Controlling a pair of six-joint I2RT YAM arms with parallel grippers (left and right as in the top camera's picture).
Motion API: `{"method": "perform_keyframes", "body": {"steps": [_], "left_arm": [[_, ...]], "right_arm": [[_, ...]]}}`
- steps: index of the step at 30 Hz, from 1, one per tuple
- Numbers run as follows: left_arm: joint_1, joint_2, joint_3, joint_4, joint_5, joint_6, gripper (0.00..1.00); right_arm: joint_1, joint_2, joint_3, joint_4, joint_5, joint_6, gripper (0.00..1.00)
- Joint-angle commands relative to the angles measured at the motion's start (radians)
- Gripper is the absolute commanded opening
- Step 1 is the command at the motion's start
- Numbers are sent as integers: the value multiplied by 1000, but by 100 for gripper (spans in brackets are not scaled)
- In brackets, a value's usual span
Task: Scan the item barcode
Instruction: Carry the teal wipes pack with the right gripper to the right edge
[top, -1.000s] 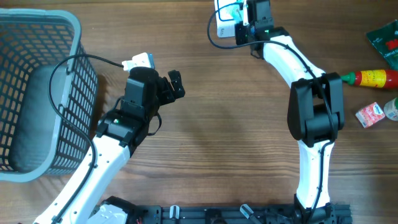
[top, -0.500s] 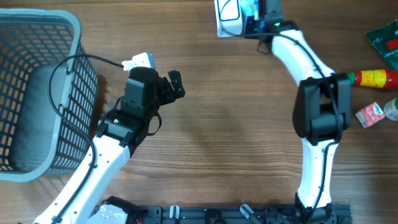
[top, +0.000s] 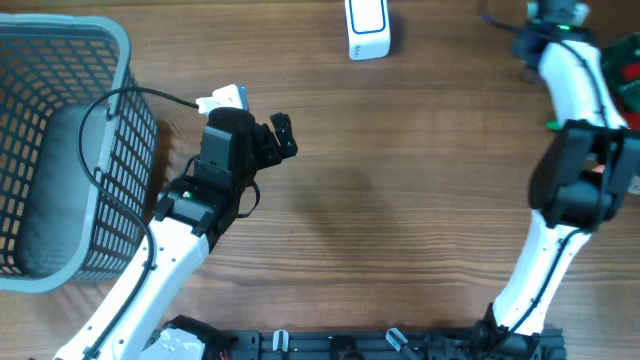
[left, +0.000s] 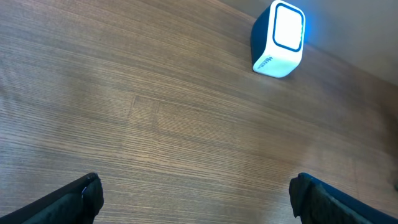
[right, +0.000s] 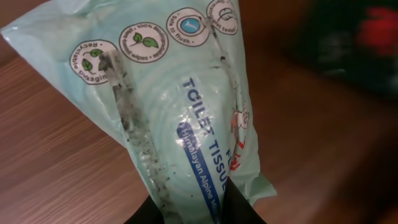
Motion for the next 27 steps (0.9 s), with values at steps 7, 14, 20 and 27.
{"method": "perform_keyframes", "body": {"steps": [7,14,20,27], "left_arm": [[-5,-1,7,2,-13,20,100],[-5,-1,7,2,-13,19,100],[-5,-1,7,2,-13,20,100],[-5,-1,7,2,-13,19,100]], "right_arm": [[-175,1,-69,-5,-37,68,15],[-176,1,-71,6,-93,101,38],[-176,-5,-32,-35,-93,117,88],[-175,-116,-5,-110,-150,115,100]]}}
